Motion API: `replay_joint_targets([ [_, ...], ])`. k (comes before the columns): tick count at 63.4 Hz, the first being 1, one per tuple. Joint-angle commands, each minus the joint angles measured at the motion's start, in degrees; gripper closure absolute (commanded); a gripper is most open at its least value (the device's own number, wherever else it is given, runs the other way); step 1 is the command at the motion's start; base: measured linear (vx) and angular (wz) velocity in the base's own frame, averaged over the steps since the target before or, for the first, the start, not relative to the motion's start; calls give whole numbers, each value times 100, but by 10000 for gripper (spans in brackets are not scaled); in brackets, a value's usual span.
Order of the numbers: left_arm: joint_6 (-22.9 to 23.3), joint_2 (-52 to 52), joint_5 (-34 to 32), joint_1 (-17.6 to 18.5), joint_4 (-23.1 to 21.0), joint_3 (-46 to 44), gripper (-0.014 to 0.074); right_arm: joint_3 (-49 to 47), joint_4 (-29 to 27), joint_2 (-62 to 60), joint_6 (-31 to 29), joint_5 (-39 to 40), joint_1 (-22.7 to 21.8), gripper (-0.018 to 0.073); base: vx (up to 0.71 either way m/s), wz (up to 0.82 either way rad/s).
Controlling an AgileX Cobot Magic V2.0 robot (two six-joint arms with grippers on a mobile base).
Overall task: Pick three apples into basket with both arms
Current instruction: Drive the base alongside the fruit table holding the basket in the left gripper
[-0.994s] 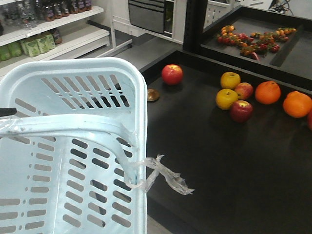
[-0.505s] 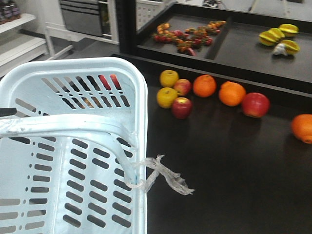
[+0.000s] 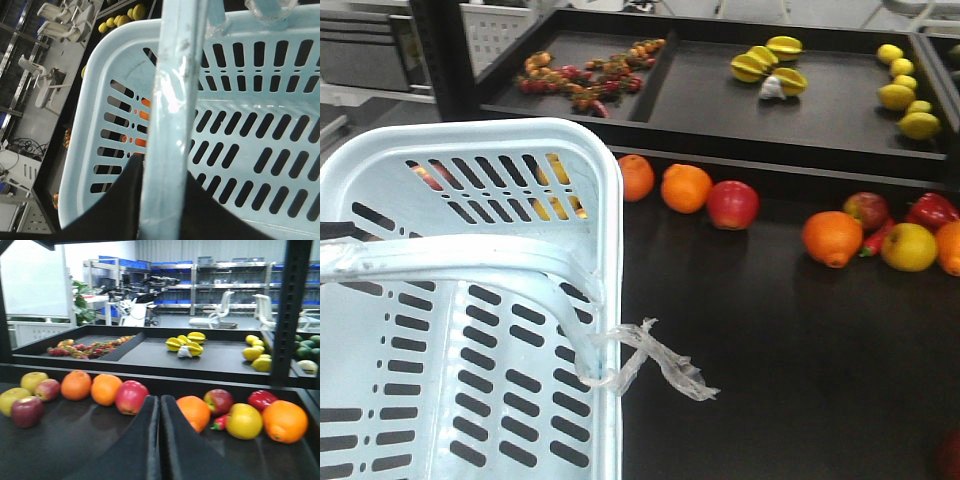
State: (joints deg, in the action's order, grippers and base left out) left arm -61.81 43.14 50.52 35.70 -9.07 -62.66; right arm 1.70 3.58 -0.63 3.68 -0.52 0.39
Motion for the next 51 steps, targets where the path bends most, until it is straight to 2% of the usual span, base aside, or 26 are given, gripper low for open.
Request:
replay_joint_targets([
  [1,69,-16,-565,33,-114,-188,603,75,4,-59,6,431,-32,568,6,-38],
  [23,69,-16,-565,33,-114,-188,603,75,4,-59,6,431,-32,568,5,-32],
  [51,69,-16,-565,33,-114,-188,603,75,4,-59,6,431,-32,568,4,-18],
])
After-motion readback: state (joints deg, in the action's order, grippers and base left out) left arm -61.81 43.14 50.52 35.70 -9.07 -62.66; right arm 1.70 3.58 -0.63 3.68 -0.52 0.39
